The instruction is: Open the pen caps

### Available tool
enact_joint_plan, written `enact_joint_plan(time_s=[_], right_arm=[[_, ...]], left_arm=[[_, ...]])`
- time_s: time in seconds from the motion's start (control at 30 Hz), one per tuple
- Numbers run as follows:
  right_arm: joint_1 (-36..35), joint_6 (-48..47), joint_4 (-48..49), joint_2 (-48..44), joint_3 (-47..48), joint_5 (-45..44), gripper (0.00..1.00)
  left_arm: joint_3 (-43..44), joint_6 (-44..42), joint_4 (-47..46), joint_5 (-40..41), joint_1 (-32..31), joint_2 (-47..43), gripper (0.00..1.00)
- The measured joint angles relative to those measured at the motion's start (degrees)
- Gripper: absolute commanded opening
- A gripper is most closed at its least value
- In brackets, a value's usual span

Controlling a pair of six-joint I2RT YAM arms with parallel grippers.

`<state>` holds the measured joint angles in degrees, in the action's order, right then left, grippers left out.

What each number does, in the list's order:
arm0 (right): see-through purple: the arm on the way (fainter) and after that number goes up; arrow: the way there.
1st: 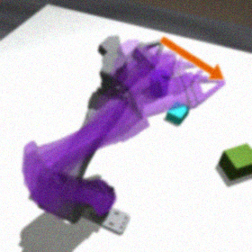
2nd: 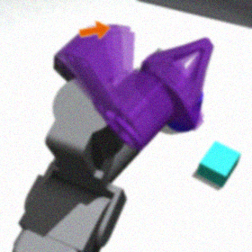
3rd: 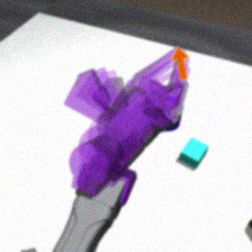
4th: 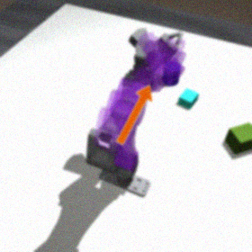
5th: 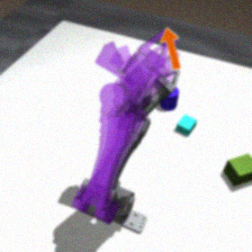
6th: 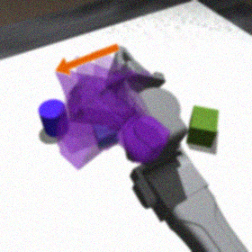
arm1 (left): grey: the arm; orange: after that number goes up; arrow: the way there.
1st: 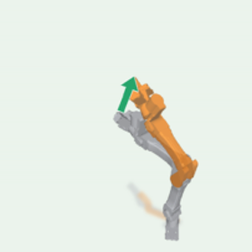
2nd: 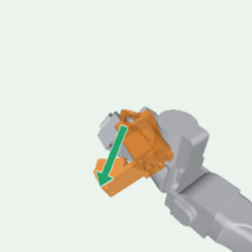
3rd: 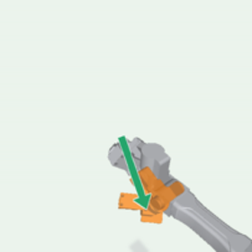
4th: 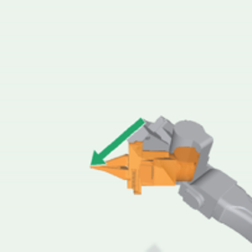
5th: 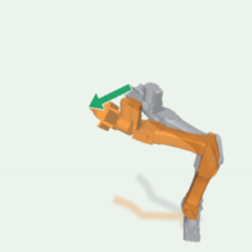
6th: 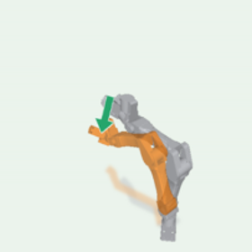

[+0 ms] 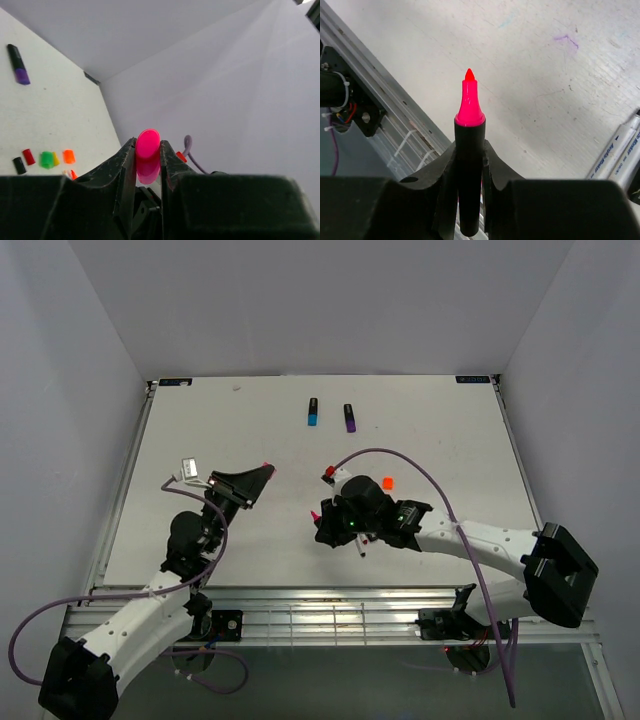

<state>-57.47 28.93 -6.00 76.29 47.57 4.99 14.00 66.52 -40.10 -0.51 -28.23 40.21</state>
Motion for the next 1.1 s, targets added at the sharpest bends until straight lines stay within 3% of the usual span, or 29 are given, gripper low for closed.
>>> enact_joint_plan(time_s=[0.1,0.33,0.57,1.1], right_arm=[[-0.4,0.1,-1.7,0.4,0.0,-2.9,0.08],[0.0,2.0,-5.7,3.6,0.9,-10.6,0.08],[0.2,5.1,-8.5,5.9,0.4,-15.2,0.08],[0.3,8.5,-7.5,9.0,-3.0,-16.0,0.08]], left_arm=[[2.3,-2.3,2.6,-1.0,0.0,3.7,0.00],[16.1,-9.2,11.3,-11.3,0.0,23.9,0.00],[24.0,-15.2,20.6,-16.8,0.0,37.2,0.00],[32.9,-22.2,21.7,-24.9,0.0,62.3,0.03]])
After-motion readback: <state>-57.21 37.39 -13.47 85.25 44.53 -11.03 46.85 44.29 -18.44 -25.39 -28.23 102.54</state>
